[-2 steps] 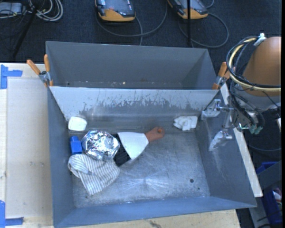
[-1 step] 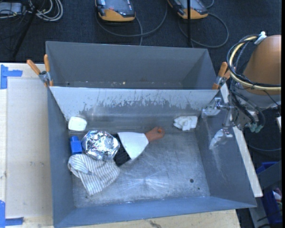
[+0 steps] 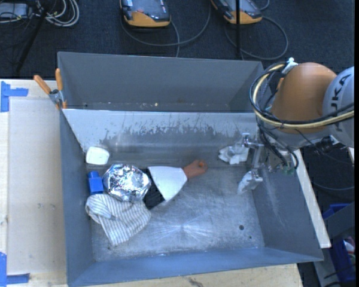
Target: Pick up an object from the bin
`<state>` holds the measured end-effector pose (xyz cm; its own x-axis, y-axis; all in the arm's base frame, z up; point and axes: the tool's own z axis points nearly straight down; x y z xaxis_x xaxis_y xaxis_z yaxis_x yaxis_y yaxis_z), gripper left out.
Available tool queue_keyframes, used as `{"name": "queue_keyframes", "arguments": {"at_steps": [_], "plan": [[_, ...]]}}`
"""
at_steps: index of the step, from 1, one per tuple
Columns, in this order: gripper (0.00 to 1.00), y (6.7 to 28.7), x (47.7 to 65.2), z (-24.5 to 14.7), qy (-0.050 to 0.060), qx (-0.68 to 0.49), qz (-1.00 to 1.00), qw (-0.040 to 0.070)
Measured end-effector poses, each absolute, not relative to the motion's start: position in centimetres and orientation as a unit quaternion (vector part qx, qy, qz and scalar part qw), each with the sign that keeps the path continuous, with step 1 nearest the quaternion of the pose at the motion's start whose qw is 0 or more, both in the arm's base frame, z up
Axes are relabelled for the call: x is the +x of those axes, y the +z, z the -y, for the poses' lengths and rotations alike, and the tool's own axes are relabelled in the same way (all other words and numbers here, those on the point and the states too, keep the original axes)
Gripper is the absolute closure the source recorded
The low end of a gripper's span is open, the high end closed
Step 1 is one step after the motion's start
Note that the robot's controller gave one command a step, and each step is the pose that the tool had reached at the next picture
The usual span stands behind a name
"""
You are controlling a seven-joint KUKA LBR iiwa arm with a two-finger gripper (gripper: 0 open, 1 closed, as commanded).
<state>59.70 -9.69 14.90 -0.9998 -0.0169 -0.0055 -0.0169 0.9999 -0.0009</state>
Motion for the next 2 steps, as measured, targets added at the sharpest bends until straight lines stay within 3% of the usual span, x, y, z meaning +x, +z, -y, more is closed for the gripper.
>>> {"name": "queue_keyframes", "arguments": {"at_steps": [1,2], "plan": [[0.0,11.9,60.4,8.9,0.001,0.011,-1.0,-0.003],[0.0,12.8,62.1,4.6,0.0,-0.003,-1.0,0.001]]}}
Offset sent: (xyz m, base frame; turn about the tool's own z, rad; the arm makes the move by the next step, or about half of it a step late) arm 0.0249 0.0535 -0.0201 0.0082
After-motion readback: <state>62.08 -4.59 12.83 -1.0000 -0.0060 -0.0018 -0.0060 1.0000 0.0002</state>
